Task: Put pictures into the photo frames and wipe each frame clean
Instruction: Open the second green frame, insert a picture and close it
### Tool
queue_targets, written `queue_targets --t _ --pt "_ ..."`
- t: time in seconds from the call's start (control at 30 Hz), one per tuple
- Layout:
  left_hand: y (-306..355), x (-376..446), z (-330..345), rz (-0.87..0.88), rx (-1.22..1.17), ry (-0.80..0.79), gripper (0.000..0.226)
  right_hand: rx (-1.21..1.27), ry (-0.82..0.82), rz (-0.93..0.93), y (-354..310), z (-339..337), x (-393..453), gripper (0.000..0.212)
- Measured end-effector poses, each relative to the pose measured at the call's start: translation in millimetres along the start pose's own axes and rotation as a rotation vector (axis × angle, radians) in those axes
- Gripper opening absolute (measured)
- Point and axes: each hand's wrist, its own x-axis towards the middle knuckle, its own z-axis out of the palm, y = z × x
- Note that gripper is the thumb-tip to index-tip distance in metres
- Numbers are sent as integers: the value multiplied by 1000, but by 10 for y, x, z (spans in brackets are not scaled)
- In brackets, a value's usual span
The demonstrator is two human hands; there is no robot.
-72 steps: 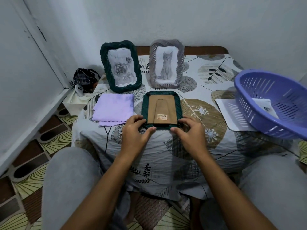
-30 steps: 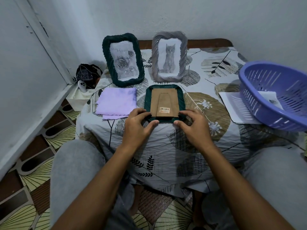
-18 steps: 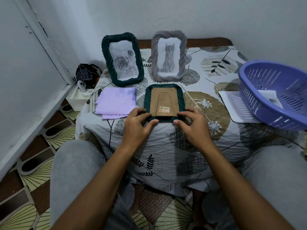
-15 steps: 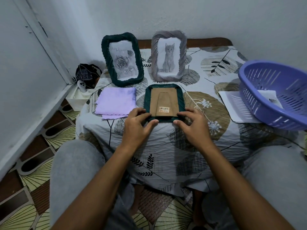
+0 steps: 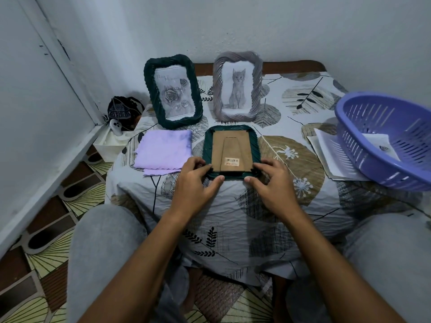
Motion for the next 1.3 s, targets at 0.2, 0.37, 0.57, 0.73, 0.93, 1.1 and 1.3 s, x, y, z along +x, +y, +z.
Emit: queue_targets --t 0.2,0.37,0.57,0.73,0.93,1.1,1.3 --pt "-2 3 -5 0 3 6 51 -13 2 -4 3 -1 2 50" --pt "16 3 -6 -2 5 9 51 -28 -2 3 -3 -1 2 50" --pt "28 20 -23 -2 26 2 51 -55 -11 3 -2 -8 9 50" --pt "64 101 -108 12 31 3 53 -28 -70 -5 -49 -105 51 47" --pt "178 536 -227 -99 -101 74 36 148 -77 144 -224 -348 446 34" --pt "295 901 -165 -288 -222 -92 35 315 -171 420 -241 -297 927 21" --pt "257 1070 -61 -557 -450 -124 30 784 -255 643 -252 -353 1066 12"
